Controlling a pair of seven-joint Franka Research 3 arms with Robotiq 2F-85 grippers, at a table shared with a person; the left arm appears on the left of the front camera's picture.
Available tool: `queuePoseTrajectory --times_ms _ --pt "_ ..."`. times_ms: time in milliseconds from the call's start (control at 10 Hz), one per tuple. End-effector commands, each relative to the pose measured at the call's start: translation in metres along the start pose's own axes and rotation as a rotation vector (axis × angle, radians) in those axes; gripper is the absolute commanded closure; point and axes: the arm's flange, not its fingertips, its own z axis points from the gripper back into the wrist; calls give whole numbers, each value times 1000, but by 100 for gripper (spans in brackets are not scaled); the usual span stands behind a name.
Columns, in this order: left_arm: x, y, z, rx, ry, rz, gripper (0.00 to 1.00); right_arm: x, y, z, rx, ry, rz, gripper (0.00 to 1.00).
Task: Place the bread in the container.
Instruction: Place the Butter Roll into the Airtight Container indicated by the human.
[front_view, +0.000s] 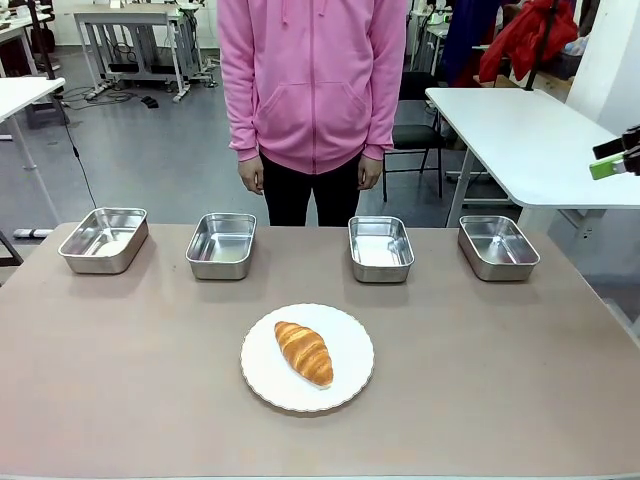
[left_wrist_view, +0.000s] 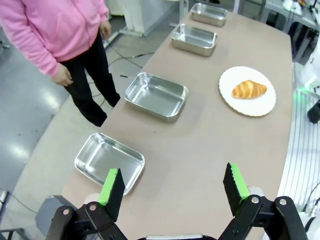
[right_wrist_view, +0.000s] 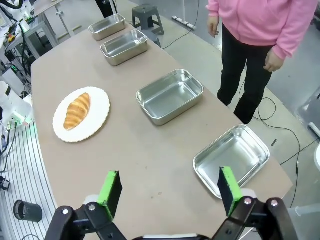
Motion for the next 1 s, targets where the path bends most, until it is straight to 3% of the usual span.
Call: queuePoseTrajectory --times_ms 0,300,900 --pt "2 -6 0 14 -45 73 0 5 3 2 -2 -34 36 0" --pt "3 -11 2 25 -75 130 0 8 6 1 -4 -29 33 0" --pt "2 -5 3 9 -51 124 0 7 4 0 -3 1 14 0"
